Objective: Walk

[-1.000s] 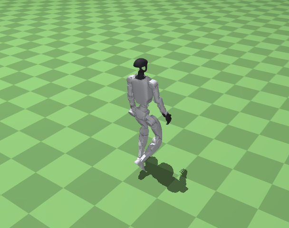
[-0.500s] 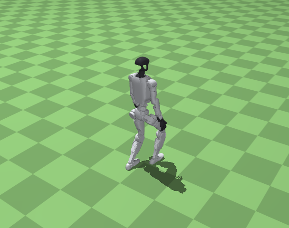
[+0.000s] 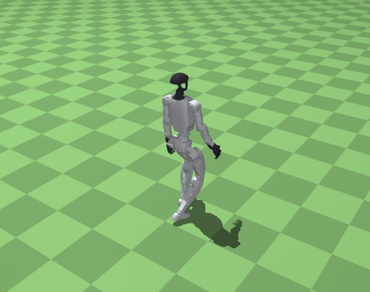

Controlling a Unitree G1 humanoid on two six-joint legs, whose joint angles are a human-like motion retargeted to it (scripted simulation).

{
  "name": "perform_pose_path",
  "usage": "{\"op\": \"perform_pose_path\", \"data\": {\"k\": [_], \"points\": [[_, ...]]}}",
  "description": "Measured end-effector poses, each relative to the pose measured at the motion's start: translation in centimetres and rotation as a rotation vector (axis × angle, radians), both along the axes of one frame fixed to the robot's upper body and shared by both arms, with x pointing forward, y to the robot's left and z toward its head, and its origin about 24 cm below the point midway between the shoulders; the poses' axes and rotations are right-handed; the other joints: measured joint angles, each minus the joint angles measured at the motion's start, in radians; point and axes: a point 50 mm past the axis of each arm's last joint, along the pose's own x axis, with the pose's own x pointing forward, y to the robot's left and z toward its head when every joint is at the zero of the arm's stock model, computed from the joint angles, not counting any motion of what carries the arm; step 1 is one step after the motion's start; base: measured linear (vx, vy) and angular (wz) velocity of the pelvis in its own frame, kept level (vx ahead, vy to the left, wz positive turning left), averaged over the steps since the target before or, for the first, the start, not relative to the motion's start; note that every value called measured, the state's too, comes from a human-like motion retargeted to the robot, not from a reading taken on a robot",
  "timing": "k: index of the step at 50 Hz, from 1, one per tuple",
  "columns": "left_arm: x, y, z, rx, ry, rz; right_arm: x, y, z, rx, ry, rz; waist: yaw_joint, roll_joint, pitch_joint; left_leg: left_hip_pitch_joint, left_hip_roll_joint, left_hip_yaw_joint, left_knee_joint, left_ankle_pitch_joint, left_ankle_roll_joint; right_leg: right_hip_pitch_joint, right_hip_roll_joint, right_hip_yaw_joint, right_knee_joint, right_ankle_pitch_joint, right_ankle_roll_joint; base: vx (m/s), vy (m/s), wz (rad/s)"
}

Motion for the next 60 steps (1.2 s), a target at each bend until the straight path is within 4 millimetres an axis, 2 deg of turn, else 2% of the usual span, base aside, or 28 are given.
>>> {"op": "perform_pose_path", "data": {"k": [3, 5, 6, 9, 13, 19, 24, 28, 30, 32, 35, 40, 44, 48, 50, 54, 60], "points": [[0.0, 0.2, 0.0, 0.01, -0.002, 0.031, -0.5, 0.1, -0.2, 0.01, 0.027, 0.02, -0.028, -0.038, 0.003, 0.05, -0.062, 0.022, 0.011, 0.007, 0.03, -0.03, -0.078, 0.014, 0.198, 0.123, 0.042, 0.51, 0.09, 0.11], [0.2, 0.3, 0.1, 0.022, -0.012, 0.041, -1.3, 0.2, -0.5, 0.016, 0.051, 0.021, -0.052, -0.056, 0.009, 0.075, -0.095, 0.034, 0.051, -0.031, 0.06, -0.072, -0.131, 0.014, 0.348, 0.21, 0.059, 0.5, 0.08, 0.08], [1.0, 0.7, 0.2, 0.038, -0.03, 0.044, -1.1, 0.2, -0.5, 0.018, 0.053, 0.022, -0.061, -0.06, 0.018, 0.11, -0.108, 0.036, 0.03, -0.037, 0.068, -0.107, -0.146, 0.023, 0.399, 0.236, 0.059, 0.49, 0.07, -0.02], [2.7, 1.5, 0.6, 0.084, -0.073, 0.034, -1.9, 0.3, -0.7, 0.013, 0.077, 0.02, -0.089, -0.057, 0.039, 0.176, -0.123, 0.031, 0.04, -0.078, 0.078, -0.201, -0.171, 0.027, 0.476, 0.209, 0.035, 0.5, 0.05, -0.04], [5.7, 2.8, 1.5, 0.163, -0.155, 0.015, -2.8, 0.3, -0.9, -0.004, 0.105, 0.023, -0.104, -0.006, 0.069, 0.276, -0.084, -0.006, 0.023, -0.119, 0.059, -0.302, -0.09, 0.033, 0.316, 0.134, 0.024, 0.5, 0.01, -0.02], [8.0, 4.7, 2.8, 0.261, -0.249, -0.004, -4.8, -0.1, -1.3, -0.018, 0.16, 0.017, -0.071, 0.087, 0.057, 0.336, 0.023, -0.072, 0.071, -0.175, 0.035, -0.332, 0.16, 0.151, -0.076, 0.199, 0.084, 0.43, -0.02, 0.03], [6.6, 5.2, 2.7, 0.284, -0.226, 0.027, -5.9, -0.3, -1.4, -0.036, 0.176, 0.011, -0.03, 0.127, 0.051, 0.371, 0.094, -0.109, 0.219, -0.194, 0.006, -0.261, 0.244, 0.151, -0.093, 0.195, 0.052, 0.35, -0.08, 0.28], [4.5, 4.4, 2.0, 0.251, -0.165, 0.014, -5.5, -0.2, -1.3, -0.047, 0.159, 0.014, 0.009, 0.172, 0.061, 0.335, 0.219, -0.108, 0.431, -0.099, -0.029, -0.172, 0.284, 0.083, -0.127, 0.146, -0.005, 0.32, -0.1, 0.5], [3.7, 3.7, 1.5, 0.221, -0.135, -0.014, -4.7, -0.3, -1.2, -0.051, 0.14, 0.017, 0.03, 0.186, 0.067, 0.289, 0.298, -0.083, 0.536, -0.068, -0.014, -0.137, 0.288, 0.052, -0.151, 0.123, -0.03, 0.29, -0.1, 0.67], [3.0, 2.8, 1.2, 0.188, -0.107, -0.051, -3.8, -0.4, -1.0, -0.056, 0.117, 0.015, 0.048, 0.187, 0.07, 0.238, 0.356, -0.049, 0.584, -0.084, 0.015, -0.104, 0.278, 0.026, -0.179, 0.104, -0.045, 0.28, -0.08, 0.81], [1.9, 1.3, 0.6, 0.135, -0.07, -0.106, -2.6, -0.6, -0.7, -0.062, 0.086, 0.005, 0.066, 0.178, 0.068, 0.182, 0.391, 0.014, 0.549, -0.142, 0.045, -0.058, 0.246, -0.011, -0.217, 0.081, -0.051, 0.27, -0.04, 0.96], [0.5, -0.7, 0.1, 0.061, -0.025, -0.192, -1.5, -1.1, -0.4, -0.081, 0.053, -0.019, 0.049, 0.155, 0.046, 0.175, 0.334, 0.14, 0.288, -0.179, 0.027, -0.021, 0.152, -0.085, -0.243, 0.037, -0.043, 0.25, 0.02, 1.21], [0.3, -1.7, -0.1, 0.036, -0.022, -0.257, -1.6, -1.3, -0.4, -0.096, 0.054, -0.026, 0.021, 0.137, 0.037, 0.231, 0.257, 0.195, 0.131, -0.174, 0.02, -0.018, 0.063, -0.139, -0.192, -0.025, -0.046, 0.2, 0.03, 1.33], [2.1, -1.8, 0.2, 0.049, -0.08, -0.323, -2.3, -1.3, -0.5, -0.103, 0.07, -0.02, 0.012, 0.114, 0.052, 0.27, 0.16, 0.164, 0.047, -0.167, 0.016, -0.028, -0.027, -0.168, -0.084, -0.072, -0.057, 0.14, 0.01, 1.35], [3.9, -1.2, 0.6, 0.079, -0.132, -0.362, -2.2, -1.4, -0.5, -0.103, 0.065, -0.013, 0.004, 0.079, 0.062, 0.303, 0.066, 0.125, -0.057, -0.126, 0.019, -0.047, -0.089, -0.157, -0.017, -0.089, -0.057, 0.1, 0.0, 1.66], [6.0, 0.7, 1.4, 0.147, -0.189, -0.397, -2.6, -1.0, -0.6, -0.091, 0.07, 0.018, 0.007, 0.035, 0.097, 0.306, -0.054, 0.003, -0.108, -0.073, 0.01, -0.092, -0.094, -0.046, 0.088, -0.122, -0.056, 0.03, -0.02, 1.99], [7.0, 3.7, 2.3, 0.218, -0.184, -0.387, -3.1, -0.2, -0.8, -0.058, 0.082, 0.035, 0.052, 0.008, 0.142, 0.25, -0.191, -0.258, -0.083, -0.004, -0.02, -0.091, 0.07, 0.191, 0.059, -0.1, -0.028, -0.07, -0.05, 2.35]]}}
